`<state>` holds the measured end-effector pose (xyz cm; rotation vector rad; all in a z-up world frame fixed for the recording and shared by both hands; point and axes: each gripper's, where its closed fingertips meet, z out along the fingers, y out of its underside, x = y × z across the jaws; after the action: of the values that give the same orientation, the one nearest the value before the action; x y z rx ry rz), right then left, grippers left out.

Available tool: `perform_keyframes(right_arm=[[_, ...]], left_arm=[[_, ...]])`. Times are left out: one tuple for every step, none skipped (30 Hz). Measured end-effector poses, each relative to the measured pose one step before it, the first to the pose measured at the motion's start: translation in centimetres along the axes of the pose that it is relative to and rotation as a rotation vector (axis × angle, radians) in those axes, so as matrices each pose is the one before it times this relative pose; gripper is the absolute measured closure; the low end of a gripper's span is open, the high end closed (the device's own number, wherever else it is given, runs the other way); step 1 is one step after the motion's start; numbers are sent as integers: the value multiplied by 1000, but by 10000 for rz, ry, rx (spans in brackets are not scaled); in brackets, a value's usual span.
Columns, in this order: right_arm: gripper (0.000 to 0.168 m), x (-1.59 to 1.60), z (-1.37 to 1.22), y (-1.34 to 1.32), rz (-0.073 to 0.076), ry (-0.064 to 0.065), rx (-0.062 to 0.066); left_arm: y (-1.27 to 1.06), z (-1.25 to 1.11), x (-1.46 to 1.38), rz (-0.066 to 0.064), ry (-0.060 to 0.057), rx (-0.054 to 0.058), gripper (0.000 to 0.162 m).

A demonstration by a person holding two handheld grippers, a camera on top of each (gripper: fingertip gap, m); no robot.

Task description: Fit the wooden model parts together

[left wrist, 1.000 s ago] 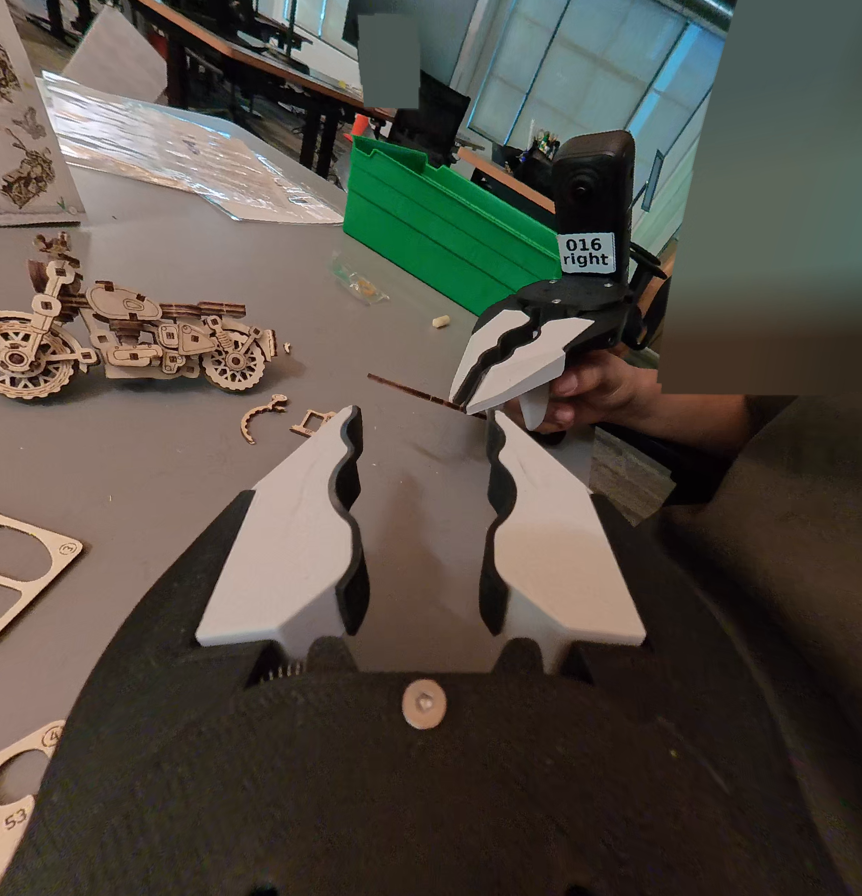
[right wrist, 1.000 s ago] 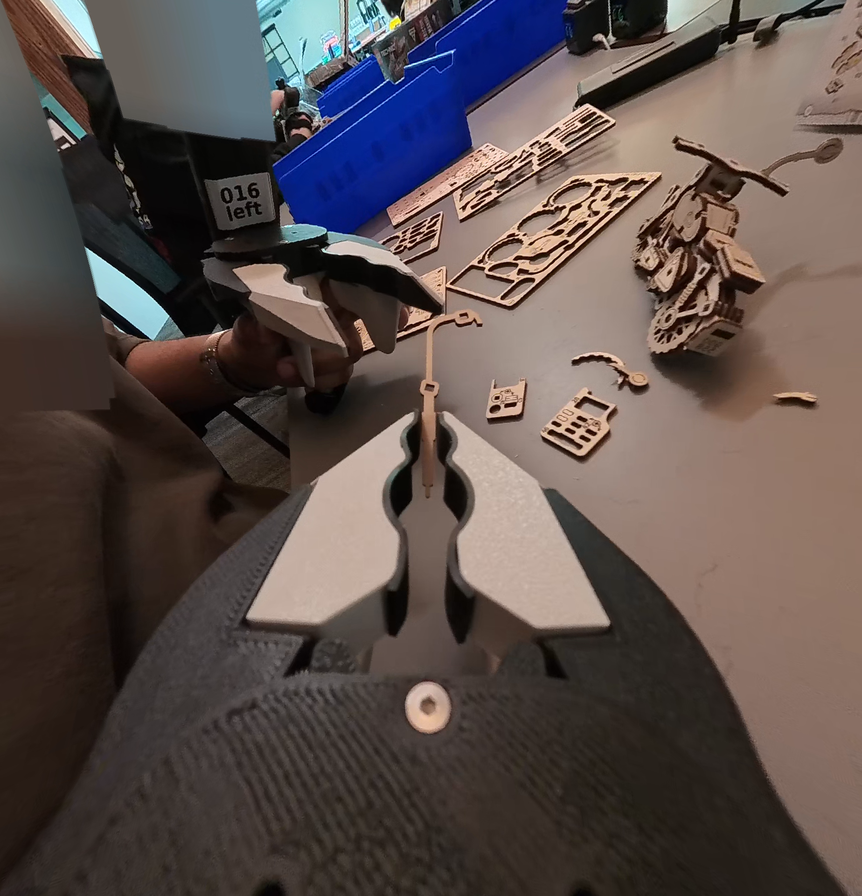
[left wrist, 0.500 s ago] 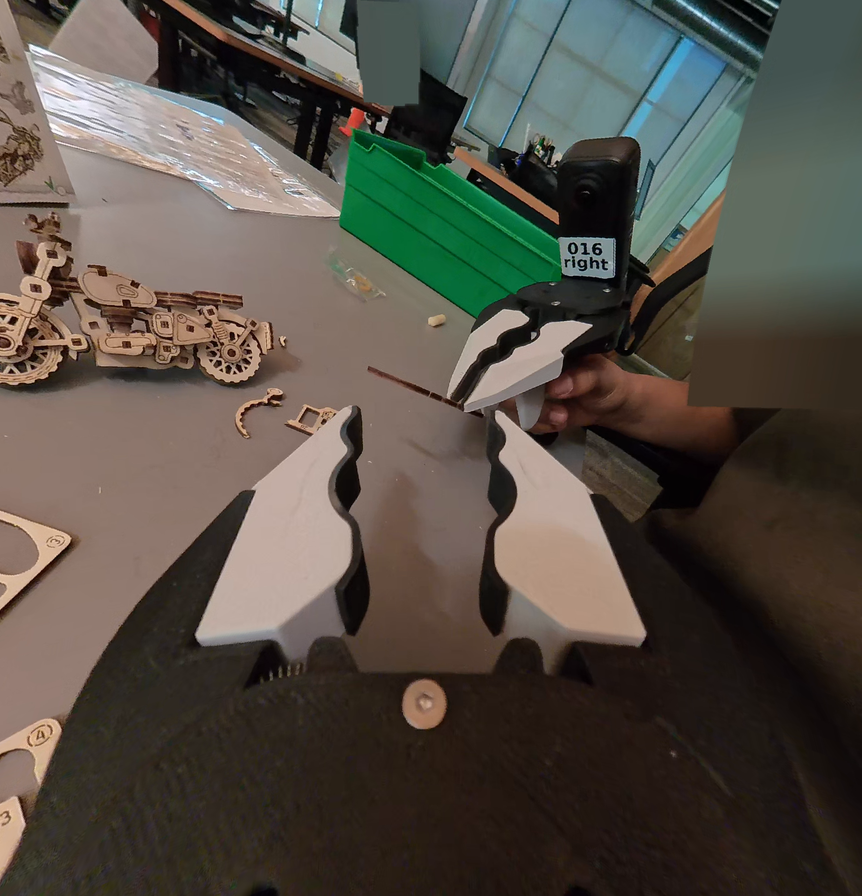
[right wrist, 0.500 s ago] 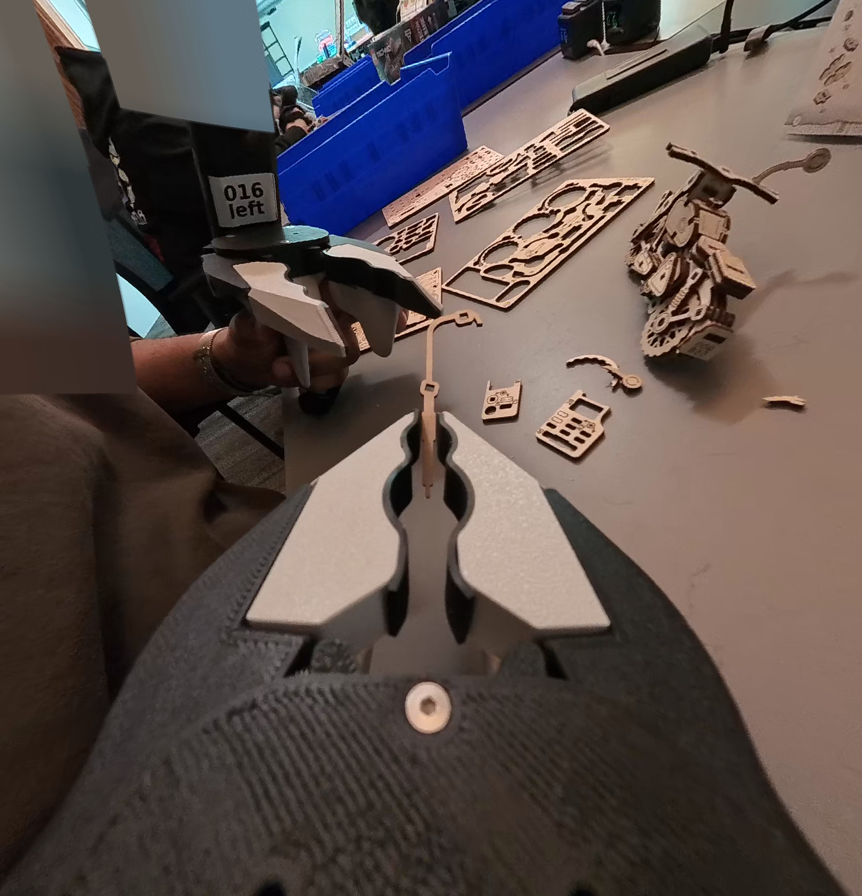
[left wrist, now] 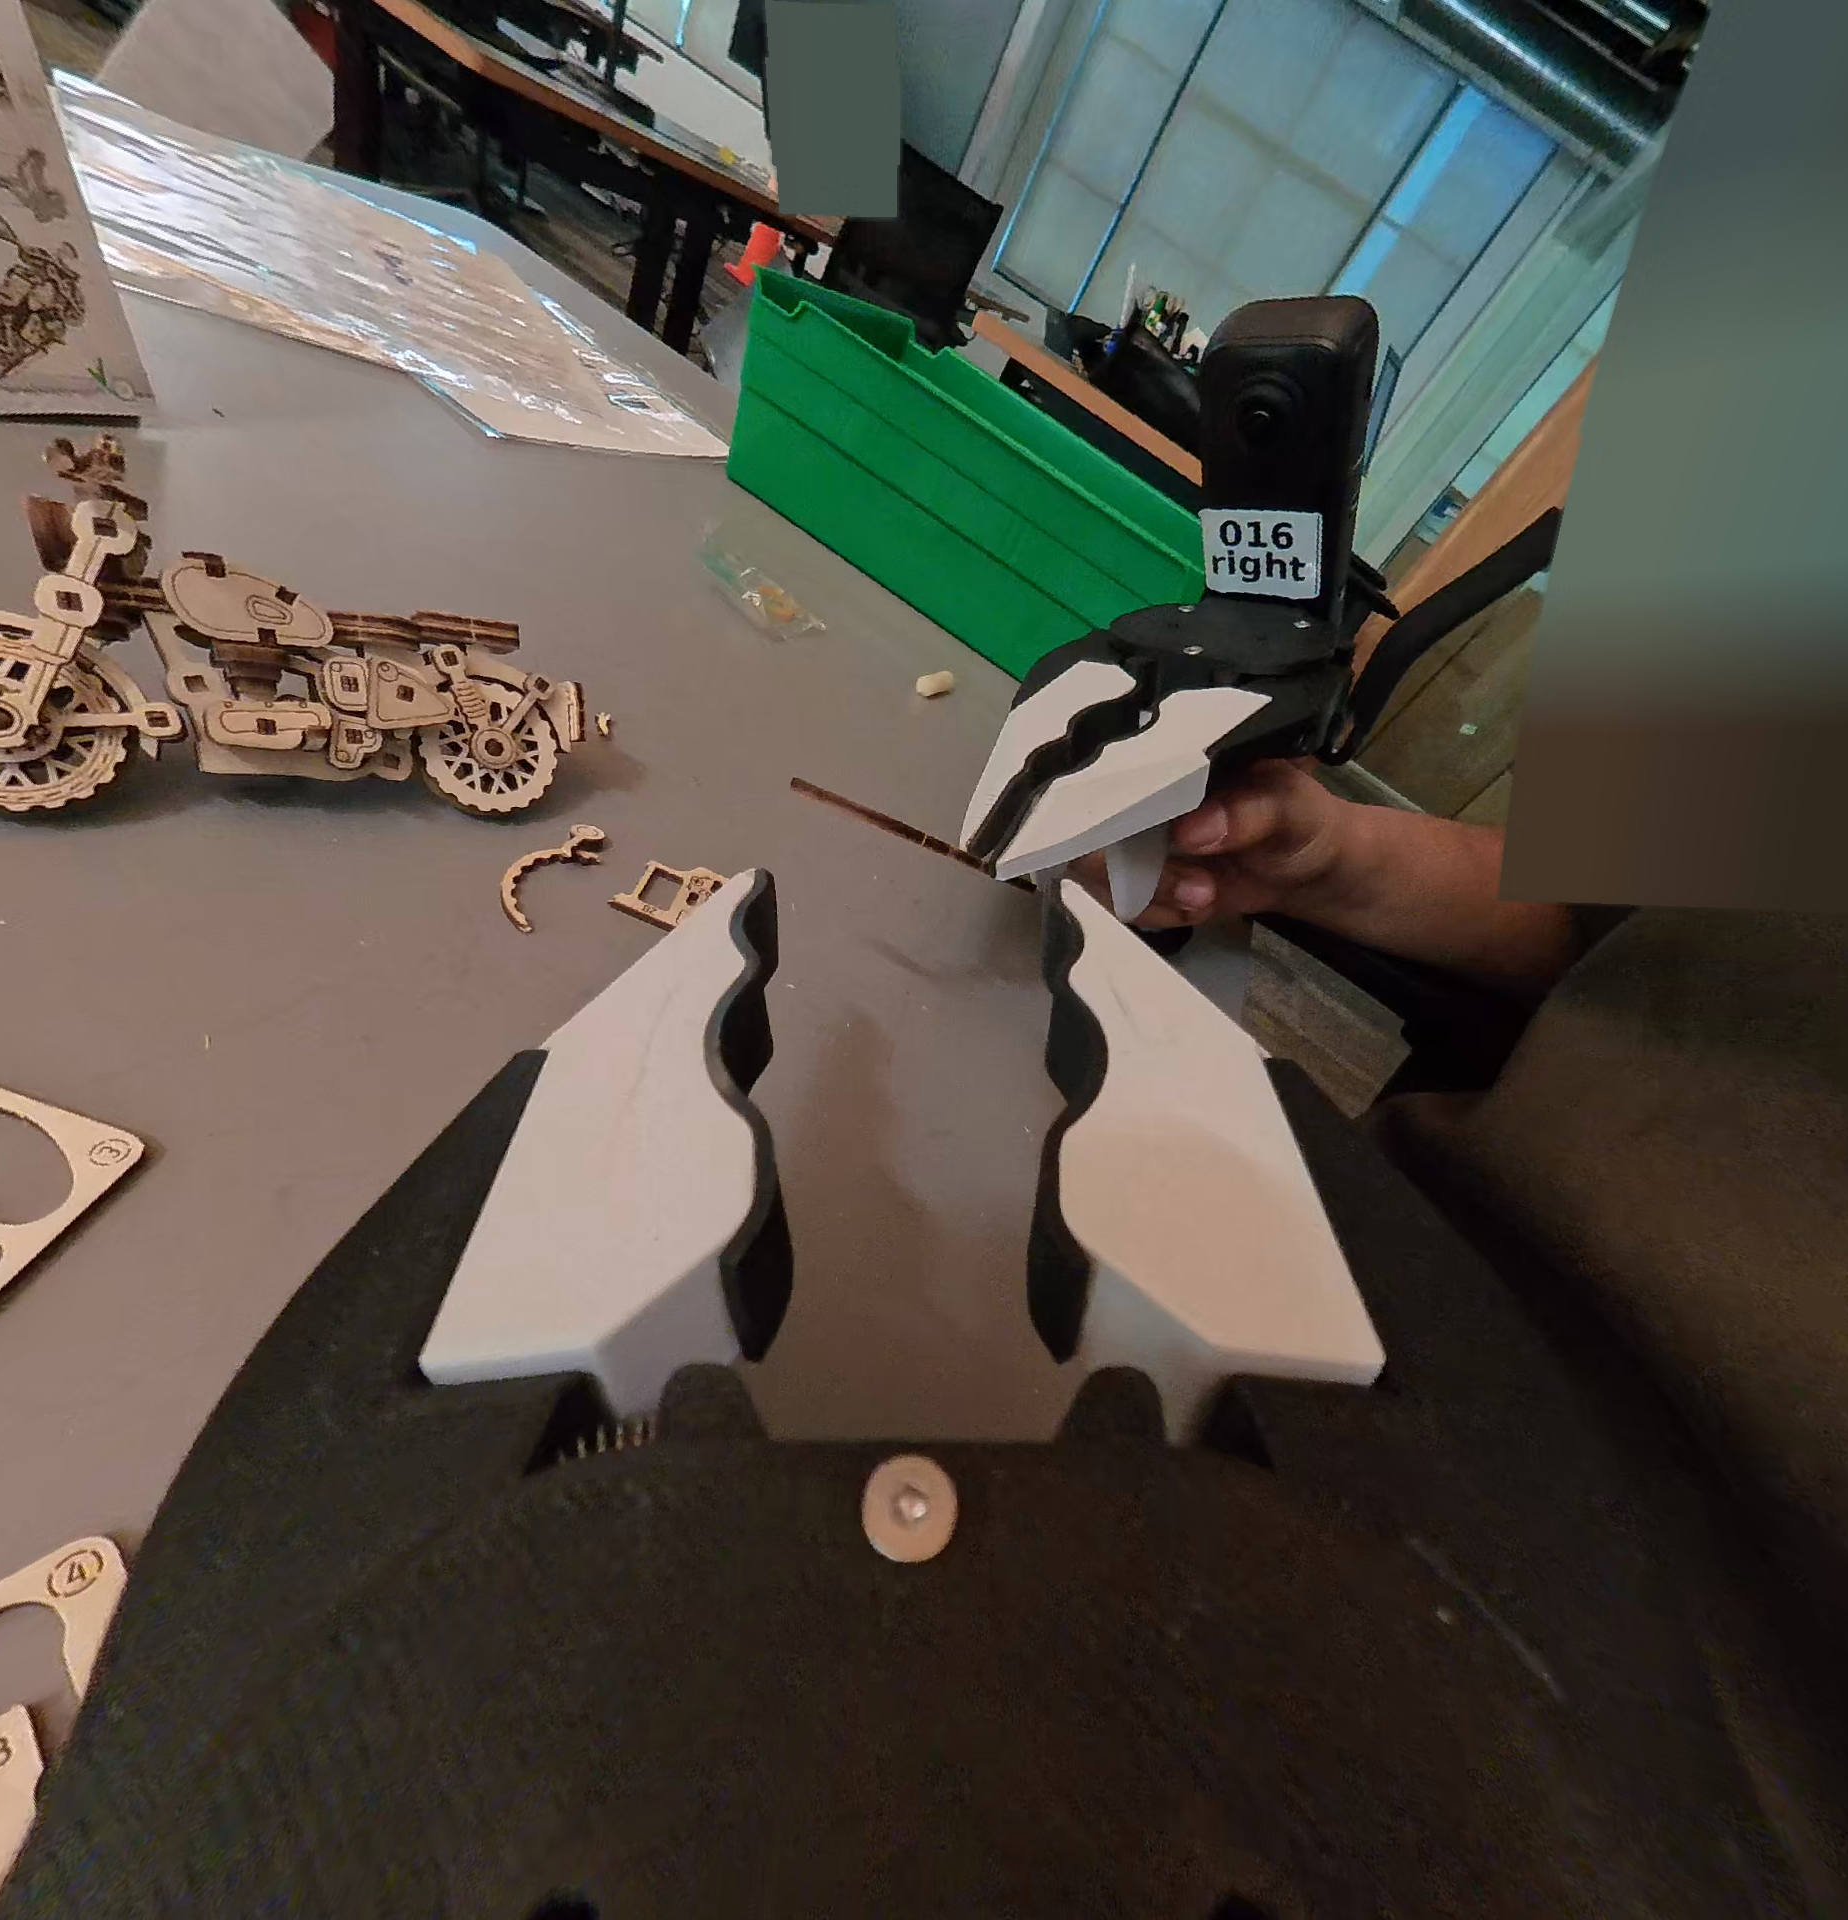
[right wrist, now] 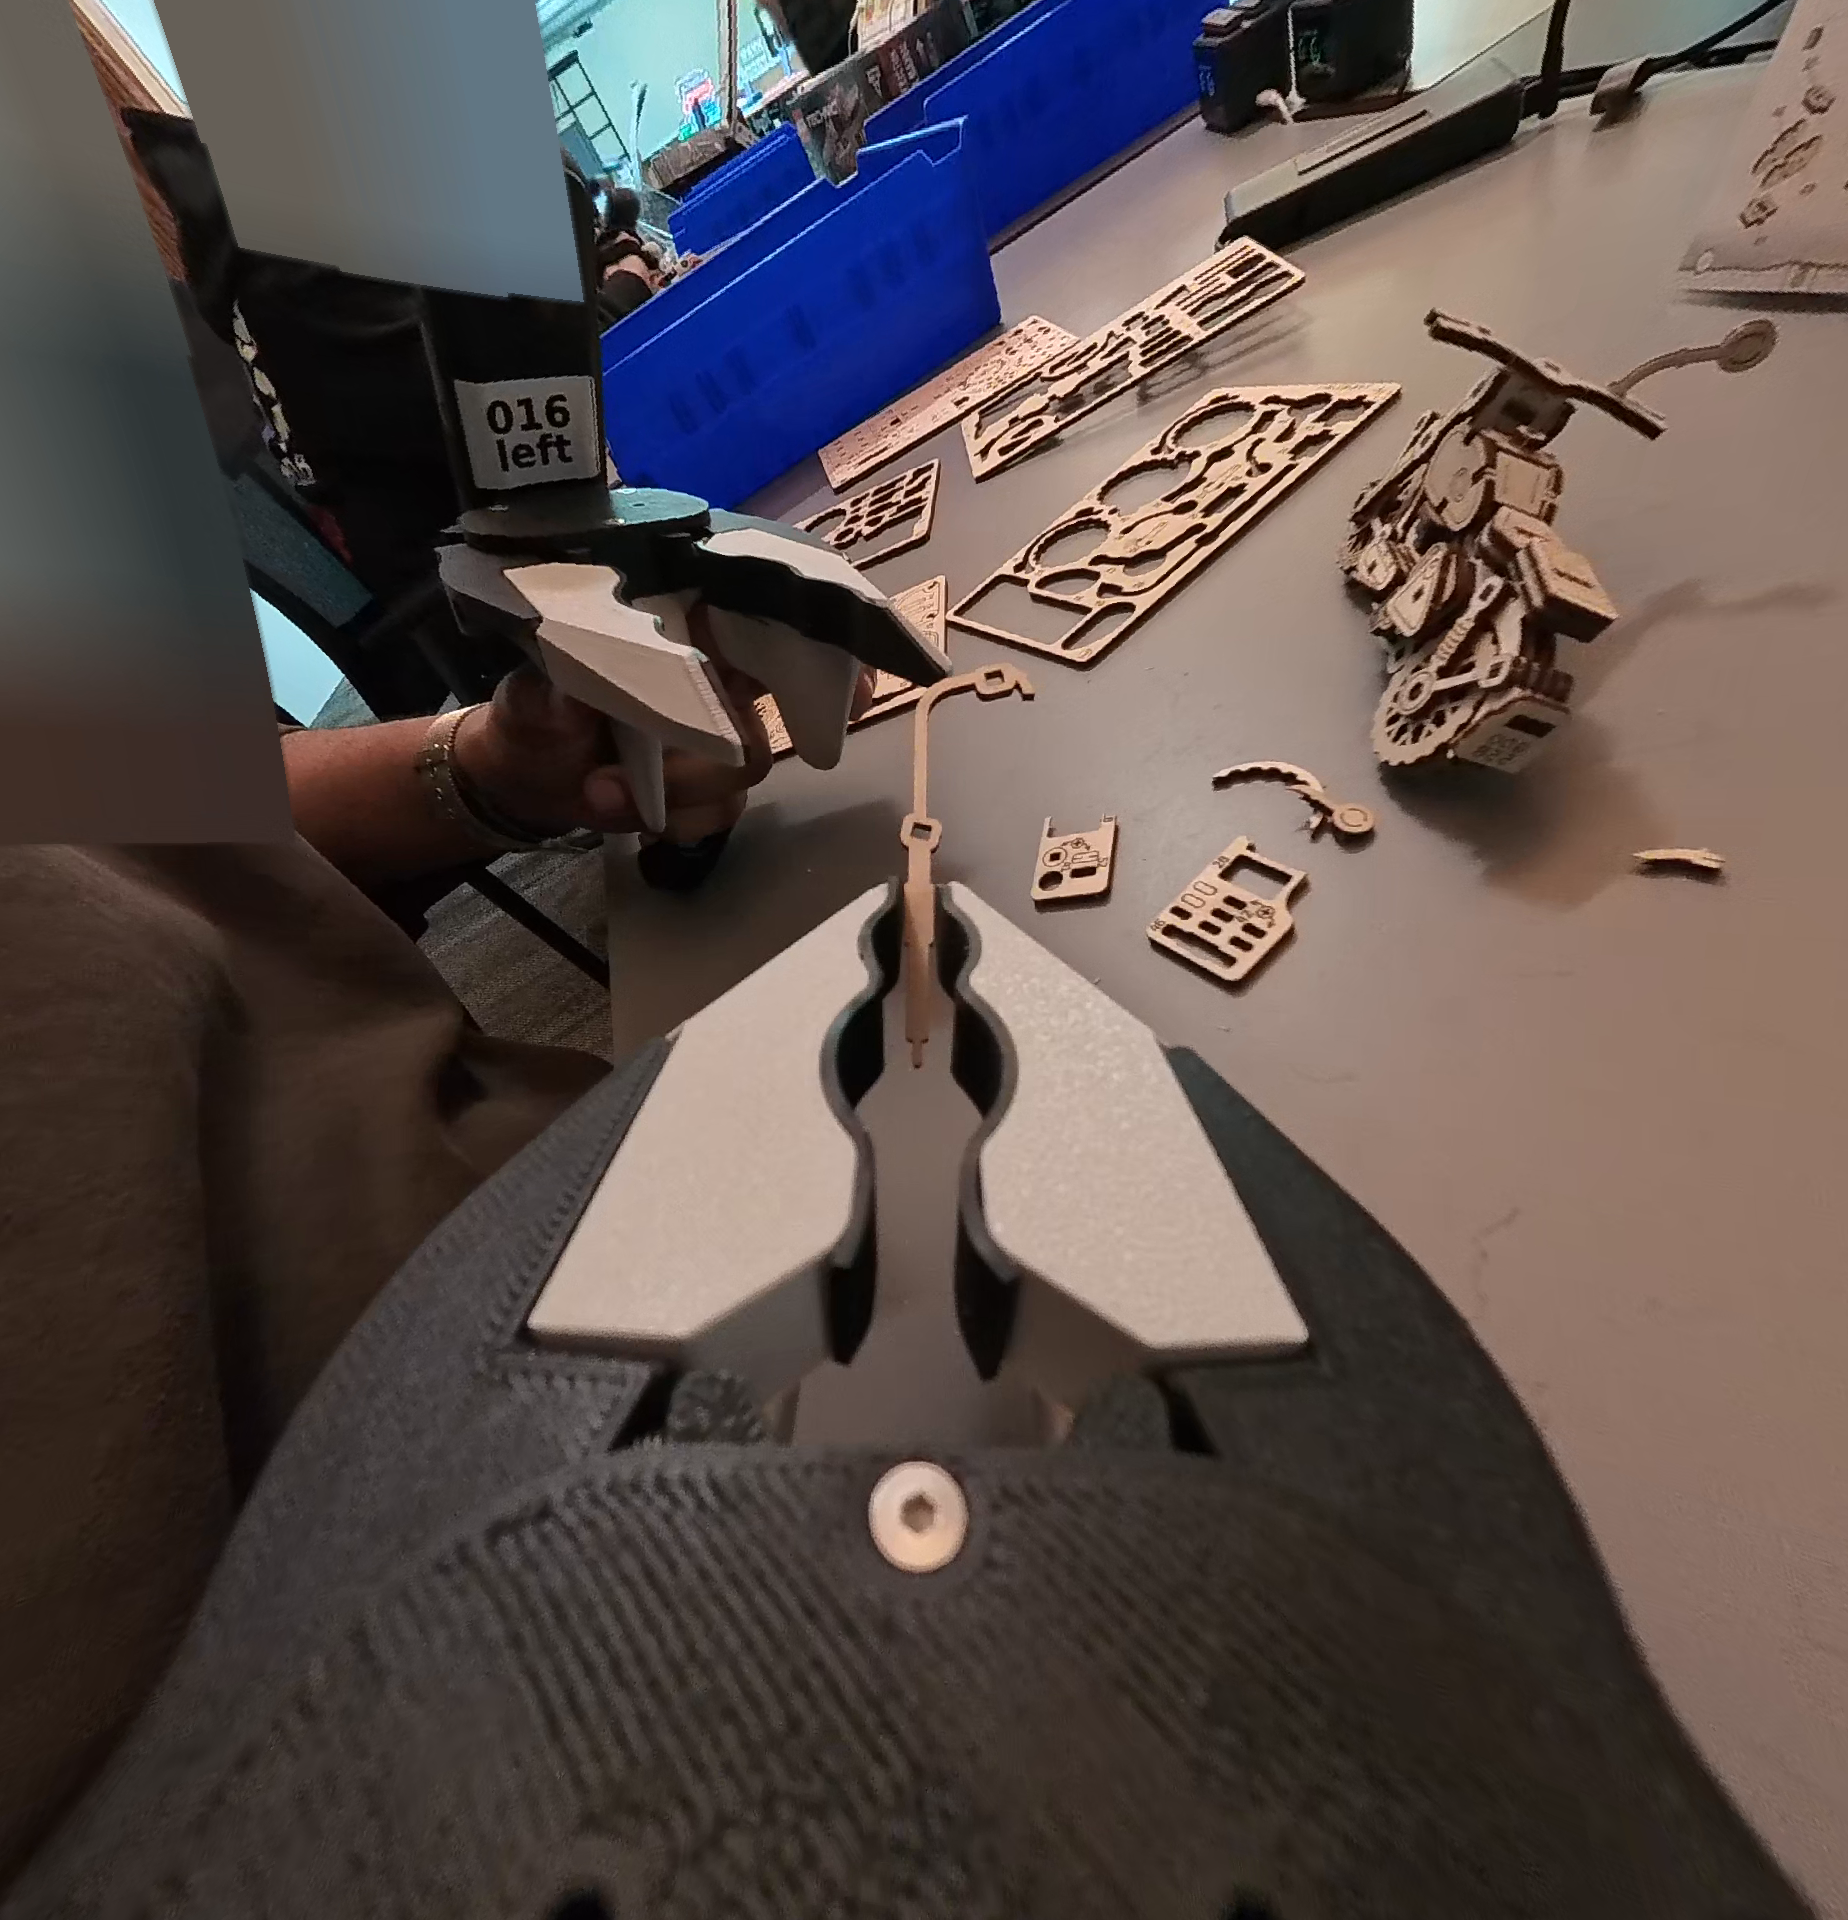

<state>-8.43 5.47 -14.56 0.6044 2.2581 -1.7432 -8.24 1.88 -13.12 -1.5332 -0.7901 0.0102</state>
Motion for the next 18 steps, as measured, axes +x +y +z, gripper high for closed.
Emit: perform_keyframes(right_arm=[[164,7,8,-1,2,1,-4],[164,1,3,8,3,-1,0],[164,6,-8,-15,-3,4,6],[164,2,-9,-7,-15,9,7],[164,33,-19,-30,-41,28,15],[164,23,-20,-40,-46,28,19],[164,15,-24,-40,-55,33,19],[164,27,-29,-49,-66,35,26],[164,-11,-37,-68,-88,27,41],[164,2,-51,-70,-112,38,43],[164,4,-35,-62,-133,49,31],[164,0,-20,-42,-141,58,16],[164,-5,-11,-15,-142,61,1],[164,-27,2,17,-127,44,-17],[164,-55,29,36,-97,19,-30],[164,-74,37,45,-70,1,-30],[164,-61,26,30,-56,-5,-24],[164,-45,17,26,-46,-1,-14]], left_arm=[[8,4,2,-14,3,-3,113],[3,2,-14,-21,2,-7,113],[20,5,-11,-30,6,-6,113],[-2,3,-19,-34,4,-1,113],[6,-4,-32,-40,-1,-1,113],[1,0,-21,-46,9,-1,113],[15,-3,2,-46,23,-2,113],[18,6,7,-48,28,-7,113],[17,8,36,-42,39,-8,113],[27,21,45,-36,42,-14,114],[47,20,48,-35,42,-28,114],[53,23,54,-28,36,-24,114],[27,22,45,-15,24,-15,114],[22,24,8,-1,4,-11,115],[12,5,11,8,-3,-10,115],[3,10,15,9,0,-3,115],[9,-6,3,1,-3,-3,115],[7,6,8,-3,1,-4,115]])
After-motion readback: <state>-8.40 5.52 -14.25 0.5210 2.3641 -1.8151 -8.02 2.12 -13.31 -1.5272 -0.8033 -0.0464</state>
